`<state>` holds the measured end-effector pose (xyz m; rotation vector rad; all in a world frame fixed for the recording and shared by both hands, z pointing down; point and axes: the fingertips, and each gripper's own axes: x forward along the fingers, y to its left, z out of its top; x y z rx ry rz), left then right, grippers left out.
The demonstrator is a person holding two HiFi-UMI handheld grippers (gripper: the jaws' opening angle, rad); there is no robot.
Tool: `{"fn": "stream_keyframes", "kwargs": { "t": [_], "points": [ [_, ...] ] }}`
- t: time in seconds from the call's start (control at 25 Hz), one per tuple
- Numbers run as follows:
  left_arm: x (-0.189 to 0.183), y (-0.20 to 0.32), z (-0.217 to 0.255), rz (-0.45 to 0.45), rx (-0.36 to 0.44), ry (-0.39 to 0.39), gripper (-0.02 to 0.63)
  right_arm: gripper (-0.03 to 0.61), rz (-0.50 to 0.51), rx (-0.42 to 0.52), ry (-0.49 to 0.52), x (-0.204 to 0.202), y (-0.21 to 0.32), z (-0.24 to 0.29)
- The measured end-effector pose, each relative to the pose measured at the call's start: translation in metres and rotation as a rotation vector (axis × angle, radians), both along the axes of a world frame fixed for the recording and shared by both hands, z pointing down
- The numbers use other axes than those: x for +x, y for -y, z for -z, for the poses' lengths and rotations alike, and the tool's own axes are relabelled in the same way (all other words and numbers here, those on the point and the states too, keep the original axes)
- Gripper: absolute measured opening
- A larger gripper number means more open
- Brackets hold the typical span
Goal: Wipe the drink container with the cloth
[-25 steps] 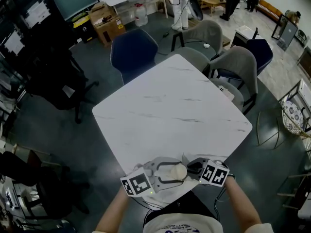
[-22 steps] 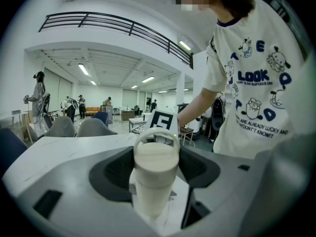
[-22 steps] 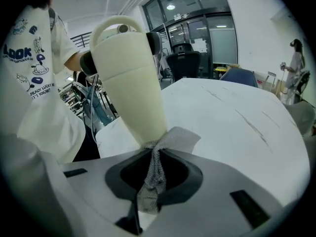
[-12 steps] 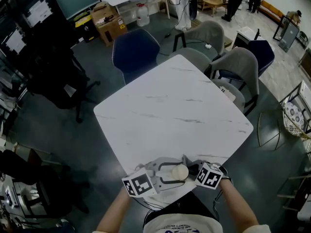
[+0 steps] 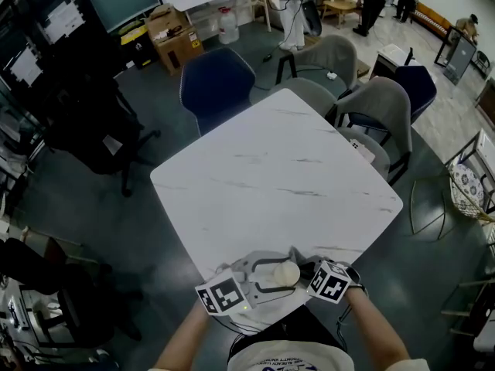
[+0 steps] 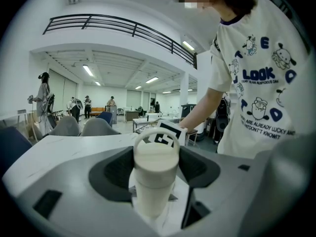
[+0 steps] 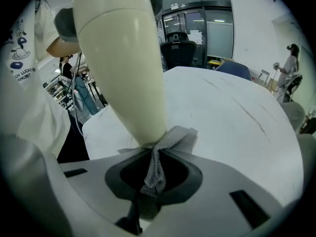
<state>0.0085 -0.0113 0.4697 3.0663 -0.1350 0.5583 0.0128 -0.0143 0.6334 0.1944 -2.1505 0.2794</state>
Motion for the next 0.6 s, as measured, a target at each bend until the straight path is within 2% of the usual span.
{"fn": "stream_keyframes", "kwargs": {
  "t": [0.36,0.6],
  "points": [
    [-0.002,0.002,-0.001,0.128,-0.034,-0.026,0.288,0.047,-0.162,0.008,0.106,0.005,-0.001,0.027],
    [-0.009,0.005,0.021,0.222,-0.034,-0.128,0.288,0.046,-0.286,0.075,0.203,0.010,0.005,0.067]
  ]
}}
